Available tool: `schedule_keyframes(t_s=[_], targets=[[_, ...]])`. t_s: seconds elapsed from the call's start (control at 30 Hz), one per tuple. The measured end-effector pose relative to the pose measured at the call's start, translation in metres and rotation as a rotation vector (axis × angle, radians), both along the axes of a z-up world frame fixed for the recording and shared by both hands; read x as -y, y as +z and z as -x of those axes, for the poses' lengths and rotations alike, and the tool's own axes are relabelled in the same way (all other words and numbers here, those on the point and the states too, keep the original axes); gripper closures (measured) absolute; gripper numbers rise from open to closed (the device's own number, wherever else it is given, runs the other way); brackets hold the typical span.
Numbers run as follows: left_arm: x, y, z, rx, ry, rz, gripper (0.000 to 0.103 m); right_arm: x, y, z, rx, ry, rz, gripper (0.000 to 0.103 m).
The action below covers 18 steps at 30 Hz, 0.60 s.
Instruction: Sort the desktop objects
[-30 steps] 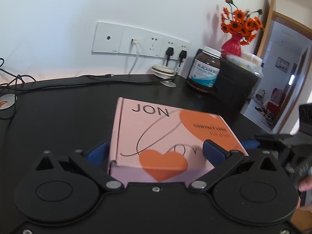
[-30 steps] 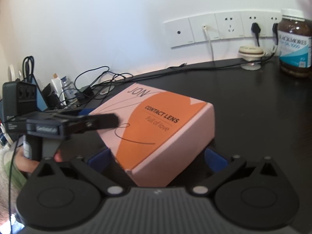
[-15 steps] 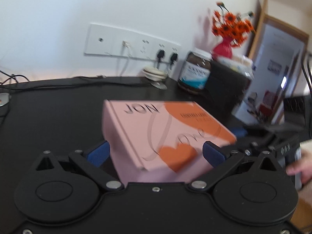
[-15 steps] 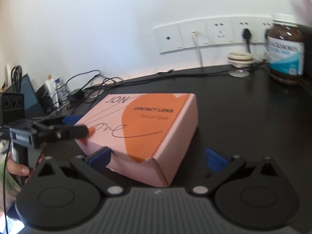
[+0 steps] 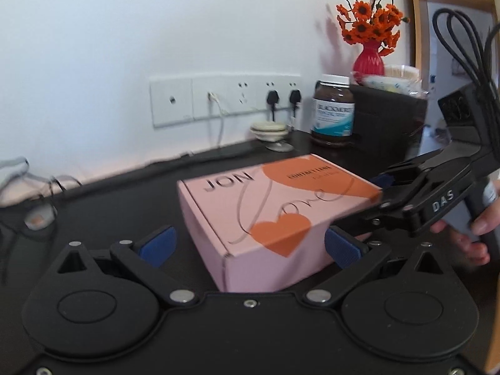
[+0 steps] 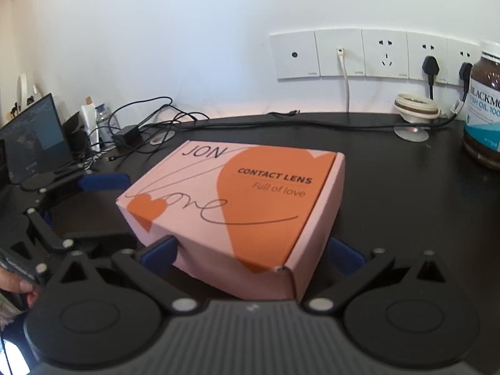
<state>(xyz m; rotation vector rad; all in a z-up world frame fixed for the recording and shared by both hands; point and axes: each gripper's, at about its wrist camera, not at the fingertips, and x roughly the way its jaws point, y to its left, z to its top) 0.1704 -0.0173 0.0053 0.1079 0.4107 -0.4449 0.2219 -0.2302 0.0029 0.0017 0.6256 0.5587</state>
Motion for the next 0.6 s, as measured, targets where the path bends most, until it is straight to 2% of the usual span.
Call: schedule_keyframes(t_s=[0.17,0.27,0.4,0.6], targets=[[0.007,-0.001,-0.008,0.036,-0.007,-0.018,0.000,0.004,-0.002,-0.008,0.016,0.021,-0.013,0.001],[0.010,-0.002,-0.011,0.026,-0.030,-0.018,0.000,0.008,-0.005,-0.014,0.018,0.041,-0.031,0.001],[0.002,-0.002,-0.010,0.018,-0.059,0.039,0.000,0.011,-0.007,-0.021,0.028,0.070,-0.054,0.001],[-0.007,-0.003,-0.016,-0.021,-0.013,0.082,0.000,0.011,-0.008,-0.035,0.014,0.087,-0.111,0.001]])
